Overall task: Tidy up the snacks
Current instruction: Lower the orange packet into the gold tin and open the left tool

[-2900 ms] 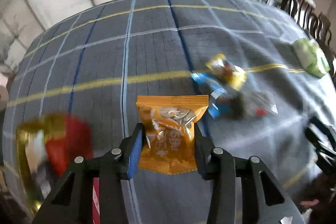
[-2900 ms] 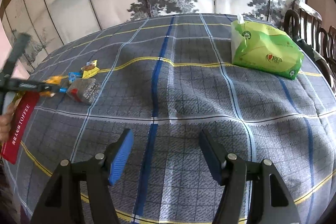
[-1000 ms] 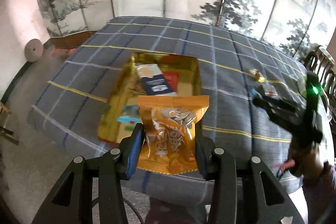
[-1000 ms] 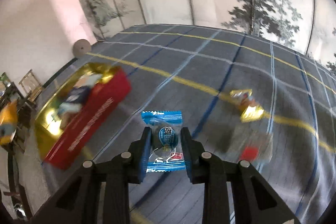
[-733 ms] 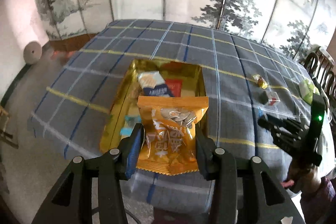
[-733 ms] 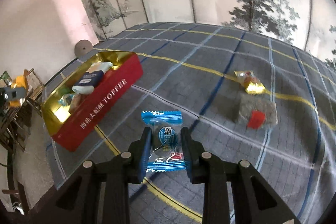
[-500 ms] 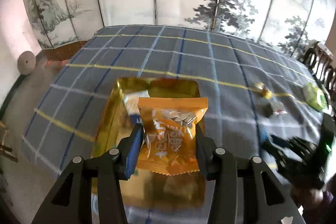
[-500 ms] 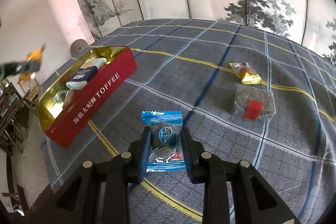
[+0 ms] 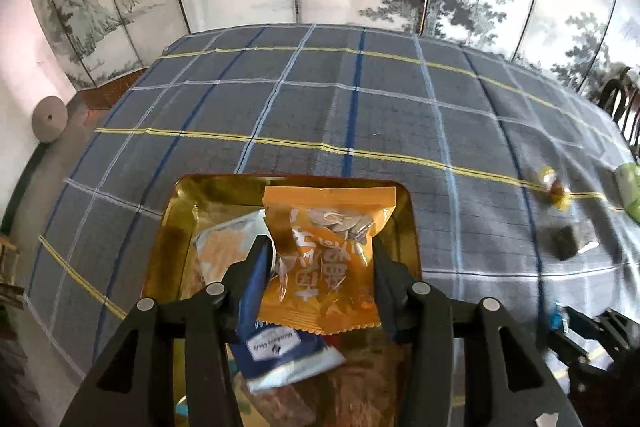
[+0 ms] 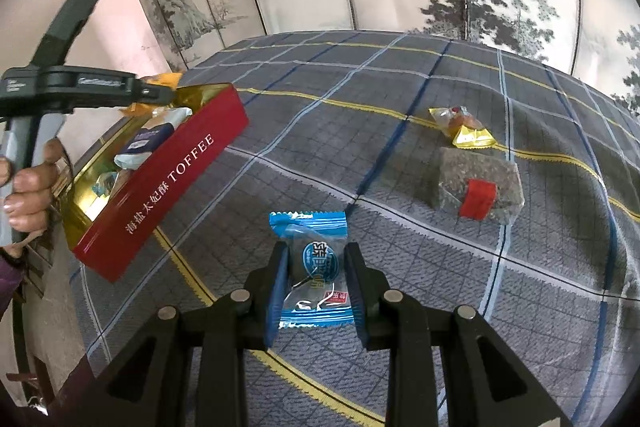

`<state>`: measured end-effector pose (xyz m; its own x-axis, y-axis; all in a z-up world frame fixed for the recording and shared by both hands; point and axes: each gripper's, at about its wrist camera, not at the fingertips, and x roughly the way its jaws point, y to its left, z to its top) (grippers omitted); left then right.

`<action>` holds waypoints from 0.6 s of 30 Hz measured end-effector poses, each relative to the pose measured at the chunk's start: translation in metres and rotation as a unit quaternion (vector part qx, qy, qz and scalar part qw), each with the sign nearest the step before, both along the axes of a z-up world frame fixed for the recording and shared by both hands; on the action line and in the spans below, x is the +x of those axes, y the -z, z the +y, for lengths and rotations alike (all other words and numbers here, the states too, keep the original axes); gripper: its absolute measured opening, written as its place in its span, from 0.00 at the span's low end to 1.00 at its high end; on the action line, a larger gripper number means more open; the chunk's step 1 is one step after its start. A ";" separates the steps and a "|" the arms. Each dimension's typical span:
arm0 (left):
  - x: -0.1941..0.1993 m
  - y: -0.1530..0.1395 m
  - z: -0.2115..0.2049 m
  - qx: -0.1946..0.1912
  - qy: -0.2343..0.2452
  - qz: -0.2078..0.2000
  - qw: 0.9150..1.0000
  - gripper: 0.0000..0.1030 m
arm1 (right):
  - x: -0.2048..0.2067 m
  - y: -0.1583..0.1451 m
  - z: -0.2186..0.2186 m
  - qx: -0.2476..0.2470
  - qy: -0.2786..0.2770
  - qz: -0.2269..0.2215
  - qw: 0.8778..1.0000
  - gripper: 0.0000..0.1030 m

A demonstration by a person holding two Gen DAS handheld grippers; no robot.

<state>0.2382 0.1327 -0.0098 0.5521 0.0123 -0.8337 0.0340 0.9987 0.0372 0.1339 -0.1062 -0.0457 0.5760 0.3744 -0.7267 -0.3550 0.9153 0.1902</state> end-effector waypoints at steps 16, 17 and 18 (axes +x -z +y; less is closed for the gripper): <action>-0.048 -0.031 0.011 0.005 -0.026 -0.065 0.998 0.78 | 0.002 0.001 -0.006 0.012 0.009 0.006 1.000 0.28; -0.061 -0.035 0.016 0.011 -0.036 -0.074 0.997 0.78 | 0.002 0.001 -0.006 0.011 0.009 0.005 1.000 0.28; -0.072 -0.037 0.020 0.015 -0.045 -0.081 0.996 0.78 | 0.002 0.001 -0.005 0.010 0.009 0.004 1.000 0.28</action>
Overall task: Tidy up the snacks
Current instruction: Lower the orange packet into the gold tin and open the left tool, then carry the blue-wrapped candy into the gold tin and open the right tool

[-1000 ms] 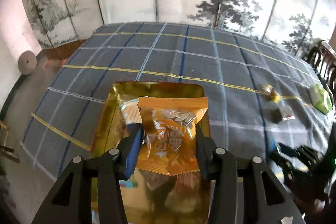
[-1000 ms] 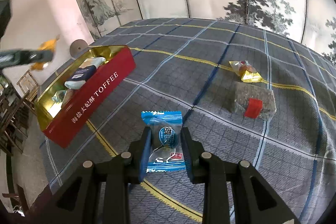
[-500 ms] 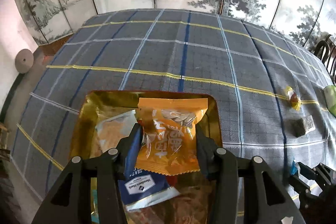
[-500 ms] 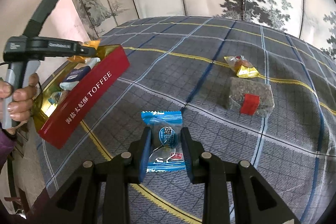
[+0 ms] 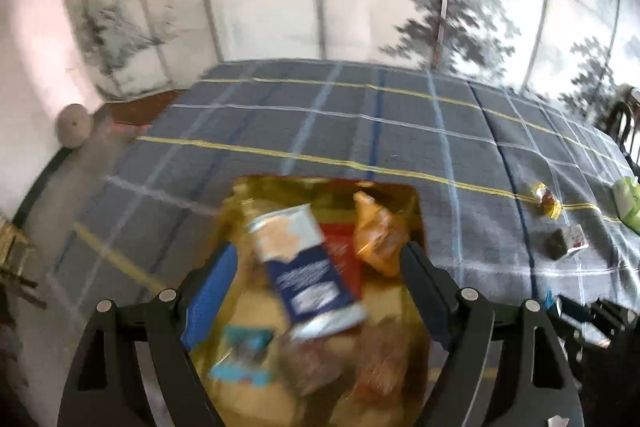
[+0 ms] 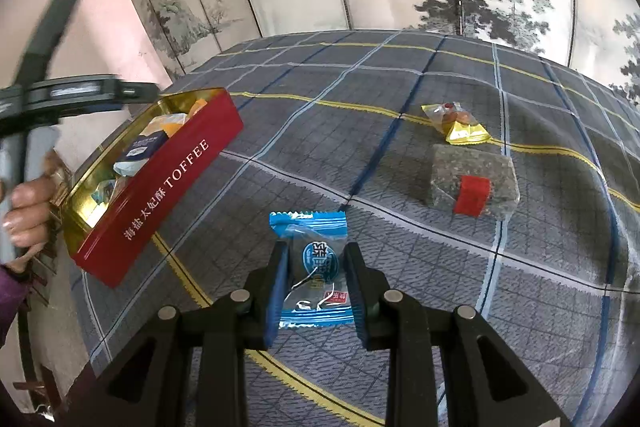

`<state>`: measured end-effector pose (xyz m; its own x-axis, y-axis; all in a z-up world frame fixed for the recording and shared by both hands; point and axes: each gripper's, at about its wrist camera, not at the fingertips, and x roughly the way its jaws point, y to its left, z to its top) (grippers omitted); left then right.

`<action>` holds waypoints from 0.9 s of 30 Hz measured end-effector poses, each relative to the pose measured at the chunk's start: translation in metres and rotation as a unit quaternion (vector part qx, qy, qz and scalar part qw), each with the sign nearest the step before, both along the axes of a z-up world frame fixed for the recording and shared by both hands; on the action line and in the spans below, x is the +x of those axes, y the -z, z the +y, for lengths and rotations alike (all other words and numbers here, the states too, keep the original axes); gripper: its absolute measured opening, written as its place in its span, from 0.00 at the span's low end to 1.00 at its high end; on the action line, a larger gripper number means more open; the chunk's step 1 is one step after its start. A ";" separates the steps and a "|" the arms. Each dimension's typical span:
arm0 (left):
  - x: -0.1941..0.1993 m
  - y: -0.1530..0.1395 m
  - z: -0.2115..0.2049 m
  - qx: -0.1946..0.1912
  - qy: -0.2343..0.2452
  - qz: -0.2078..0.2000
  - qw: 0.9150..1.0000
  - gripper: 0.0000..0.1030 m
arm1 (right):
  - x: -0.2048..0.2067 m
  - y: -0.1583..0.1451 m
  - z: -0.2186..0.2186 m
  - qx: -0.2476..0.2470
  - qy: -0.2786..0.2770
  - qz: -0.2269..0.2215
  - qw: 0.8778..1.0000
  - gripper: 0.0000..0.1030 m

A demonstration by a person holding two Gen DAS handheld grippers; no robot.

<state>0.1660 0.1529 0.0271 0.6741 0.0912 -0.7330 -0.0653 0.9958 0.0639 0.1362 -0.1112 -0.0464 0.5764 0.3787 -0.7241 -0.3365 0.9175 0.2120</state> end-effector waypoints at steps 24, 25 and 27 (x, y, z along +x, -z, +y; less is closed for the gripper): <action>-0.165 0.001 0.073 0.024 -0.148 -0.062 0.987 0.87 | -0.011 -0.059 0.143 0.049 -0.156 0.006 0.987 0.28; -0.167 0.000 0.074 0.028 -0.148 -0.064 0.987 0.87 | -0.007 -0.060 0.155 0.054 -0.164 0.012 0.985 0.28; -0.168 0.000 0.076 0.032 -0.145 -0.063 0.987 0.87 | 0.000 -0.060 0.176 0.057 -0.176 0.020 0.983 0.28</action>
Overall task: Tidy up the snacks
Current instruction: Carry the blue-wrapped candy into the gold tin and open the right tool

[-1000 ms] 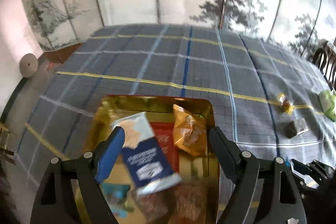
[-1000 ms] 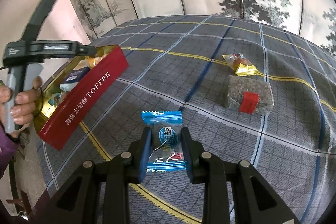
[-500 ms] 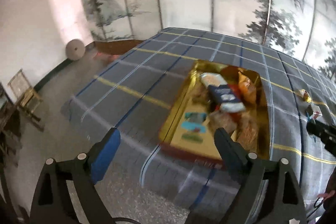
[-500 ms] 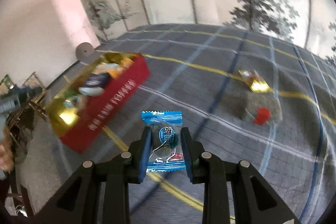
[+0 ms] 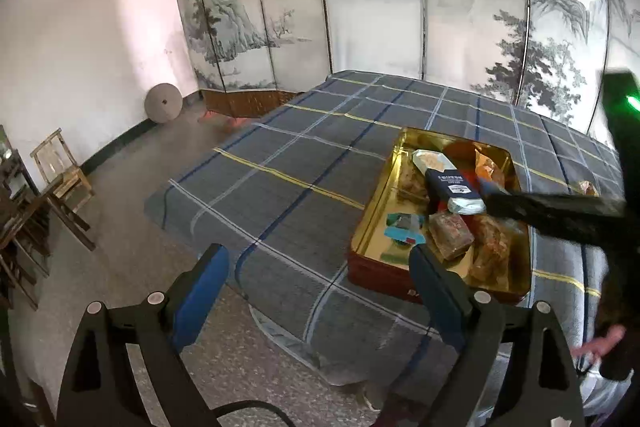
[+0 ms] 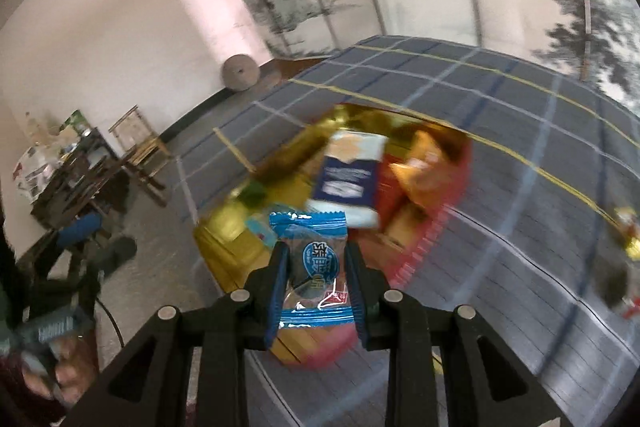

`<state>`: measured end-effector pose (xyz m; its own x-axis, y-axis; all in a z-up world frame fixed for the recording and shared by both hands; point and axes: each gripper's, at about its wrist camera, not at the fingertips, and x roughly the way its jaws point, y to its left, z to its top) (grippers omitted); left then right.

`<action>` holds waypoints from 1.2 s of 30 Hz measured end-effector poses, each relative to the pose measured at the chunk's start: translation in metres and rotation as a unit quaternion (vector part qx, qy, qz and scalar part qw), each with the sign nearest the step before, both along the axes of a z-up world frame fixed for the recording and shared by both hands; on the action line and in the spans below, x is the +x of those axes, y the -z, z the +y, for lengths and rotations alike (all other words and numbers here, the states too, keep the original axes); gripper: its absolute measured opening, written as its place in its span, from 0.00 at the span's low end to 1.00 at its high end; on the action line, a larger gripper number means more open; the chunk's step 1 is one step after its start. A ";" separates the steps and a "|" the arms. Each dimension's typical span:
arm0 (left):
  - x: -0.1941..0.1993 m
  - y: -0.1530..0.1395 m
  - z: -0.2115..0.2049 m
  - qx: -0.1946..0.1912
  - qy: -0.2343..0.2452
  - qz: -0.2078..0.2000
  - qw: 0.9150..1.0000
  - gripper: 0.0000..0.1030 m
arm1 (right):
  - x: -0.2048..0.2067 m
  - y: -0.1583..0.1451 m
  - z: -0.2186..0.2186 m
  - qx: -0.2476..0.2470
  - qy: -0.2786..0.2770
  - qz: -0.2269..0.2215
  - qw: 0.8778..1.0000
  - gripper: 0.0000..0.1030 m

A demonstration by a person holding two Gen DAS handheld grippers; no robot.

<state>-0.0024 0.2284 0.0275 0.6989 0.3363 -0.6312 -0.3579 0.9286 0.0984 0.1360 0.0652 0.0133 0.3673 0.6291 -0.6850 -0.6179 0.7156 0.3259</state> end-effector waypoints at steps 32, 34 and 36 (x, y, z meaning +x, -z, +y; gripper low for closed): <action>0.005 0.022 0.013 -0.005 0.034 0.058 0.998 0.91 | 0.057 0.027 0.119 -0.058 -0.009 0.030 0.998 0.29; 0.005 0.023 0.012 -0.005 0.034 0.060 0.998 0.91 | 0.056 0.027 0.118 -0.054 -0.009 0.031 0.998 0.29; 0.006 0.023 0.012 -0.005 0.036 0.063 0.997 0.91 | 0.055 0.026 0.116 -0.047 -0.008 0.032 0.998 0.29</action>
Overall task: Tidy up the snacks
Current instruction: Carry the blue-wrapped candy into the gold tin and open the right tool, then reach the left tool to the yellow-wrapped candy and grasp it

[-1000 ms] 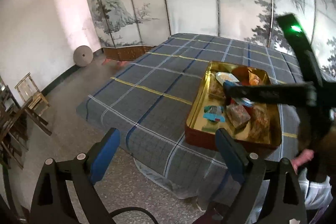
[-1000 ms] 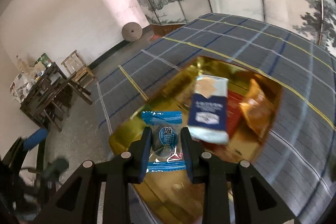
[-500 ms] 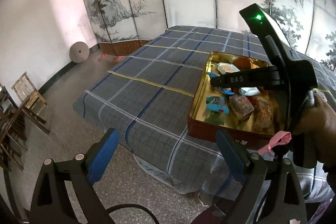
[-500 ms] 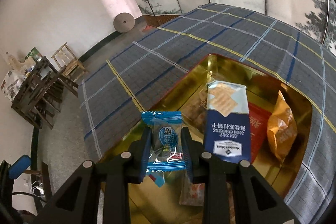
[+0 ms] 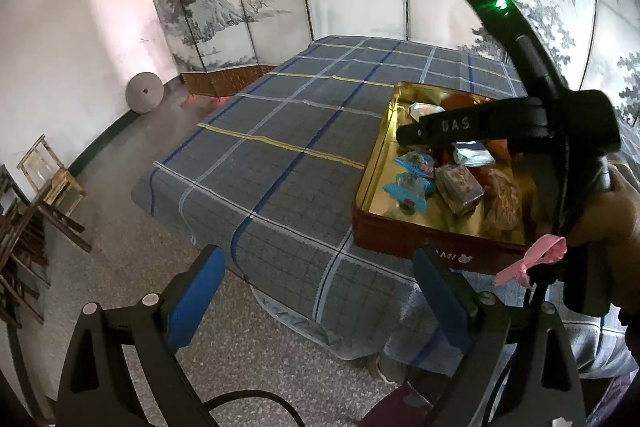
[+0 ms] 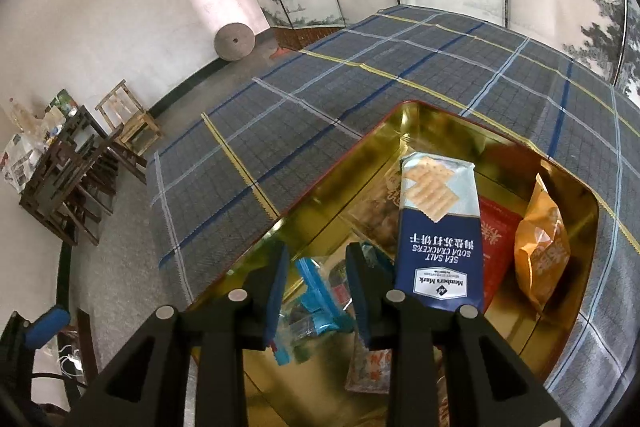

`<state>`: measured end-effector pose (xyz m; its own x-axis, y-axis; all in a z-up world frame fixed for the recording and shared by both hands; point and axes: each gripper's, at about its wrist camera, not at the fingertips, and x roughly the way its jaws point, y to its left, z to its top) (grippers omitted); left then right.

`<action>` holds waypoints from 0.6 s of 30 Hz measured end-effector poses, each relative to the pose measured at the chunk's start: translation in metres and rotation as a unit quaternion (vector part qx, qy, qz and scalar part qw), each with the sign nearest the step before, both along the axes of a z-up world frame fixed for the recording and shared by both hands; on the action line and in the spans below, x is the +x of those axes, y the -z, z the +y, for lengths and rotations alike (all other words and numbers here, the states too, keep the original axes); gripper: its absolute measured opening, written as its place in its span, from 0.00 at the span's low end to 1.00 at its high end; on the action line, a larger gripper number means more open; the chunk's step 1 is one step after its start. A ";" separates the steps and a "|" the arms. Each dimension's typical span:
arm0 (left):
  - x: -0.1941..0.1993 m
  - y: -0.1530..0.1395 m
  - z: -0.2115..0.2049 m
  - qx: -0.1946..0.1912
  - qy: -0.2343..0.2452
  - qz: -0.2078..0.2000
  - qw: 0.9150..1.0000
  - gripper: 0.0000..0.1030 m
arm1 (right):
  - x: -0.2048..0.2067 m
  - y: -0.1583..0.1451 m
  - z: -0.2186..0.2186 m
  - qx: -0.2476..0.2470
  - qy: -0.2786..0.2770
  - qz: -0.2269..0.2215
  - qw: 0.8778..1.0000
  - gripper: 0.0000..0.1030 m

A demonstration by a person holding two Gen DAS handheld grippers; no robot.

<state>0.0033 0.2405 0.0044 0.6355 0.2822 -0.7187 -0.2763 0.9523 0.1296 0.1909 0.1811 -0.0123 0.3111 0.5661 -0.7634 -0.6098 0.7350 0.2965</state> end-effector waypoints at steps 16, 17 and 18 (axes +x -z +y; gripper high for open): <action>0.006 -0.001 -0.027 0.024 0.020 0.019 0.999 0.91 | -0.047 -0.030 -0.086 0.058 0.029 -0.055 0.996 0.38; 0.007 -0.001 -0.030 0.025 0.024 0.020 0.999 0.91 | -0.051 -0.031 -0.097 0.055 0.036 -0.062 0.996 0.38; 0.008 -0.002 -0.032 0.027 0.027 0.020 0.999 0.91 | -0.055 -0.032 -0.109 0.053 0.043 -0.068 0.995 0.39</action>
